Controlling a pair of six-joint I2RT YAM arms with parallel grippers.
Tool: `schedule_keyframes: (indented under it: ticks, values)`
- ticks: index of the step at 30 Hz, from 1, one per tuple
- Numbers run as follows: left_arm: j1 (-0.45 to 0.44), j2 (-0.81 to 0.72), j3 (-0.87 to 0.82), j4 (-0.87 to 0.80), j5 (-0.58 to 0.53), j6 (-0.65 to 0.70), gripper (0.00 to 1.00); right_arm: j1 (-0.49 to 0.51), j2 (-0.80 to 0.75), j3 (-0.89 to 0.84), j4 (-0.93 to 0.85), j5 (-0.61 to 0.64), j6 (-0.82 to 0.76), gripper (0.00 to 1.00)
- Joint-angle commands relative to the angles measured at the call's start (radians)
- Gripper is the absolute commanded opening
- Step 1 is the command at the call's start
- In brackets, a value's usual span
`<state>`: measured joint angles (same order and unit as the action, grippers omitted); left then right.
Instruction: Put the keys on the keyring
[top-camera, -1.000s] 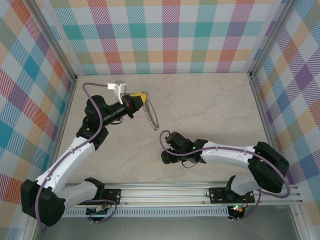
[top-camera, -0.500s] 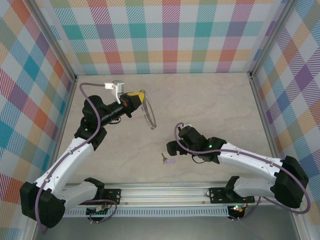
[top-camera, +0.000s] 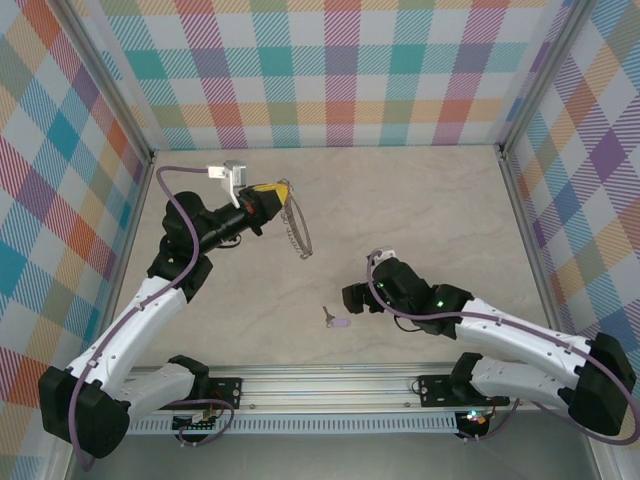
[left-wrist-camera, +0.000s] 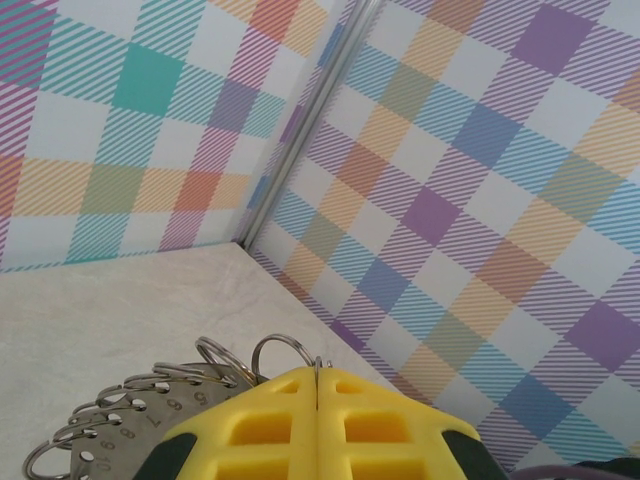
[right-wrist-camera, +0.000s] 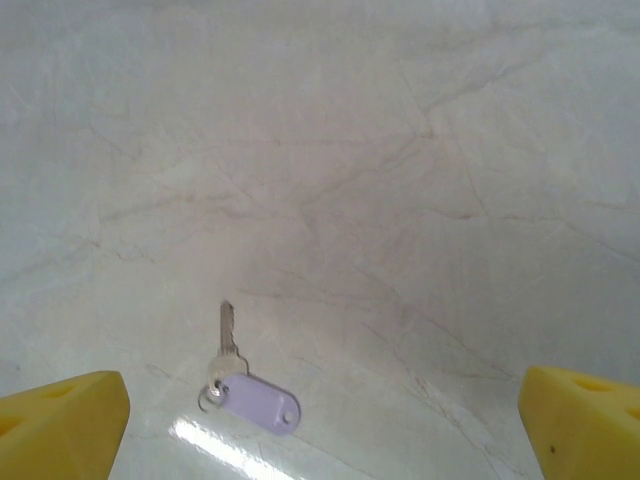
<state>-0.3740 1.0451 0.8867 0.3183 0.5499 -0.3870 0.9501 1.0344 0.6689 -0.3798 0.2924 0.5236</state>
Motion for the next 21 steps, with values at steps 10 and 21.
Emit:
schedule_keyframes:
  ticks: [10, 21]
  values:
    - [0.015, -0.029, 0.069, 0.006, 0.034, 0.012, 0.0, 0.031, 0.155, 0.081, -0.142, -0.145, -0.09, 0.87]
    - [0.027, -0.031, 0.024, 0.017, 0.033, 0.0, 0.0, 0.124, 0.242, 0.104, -0.132, -0.125, -0.099, 0.75]
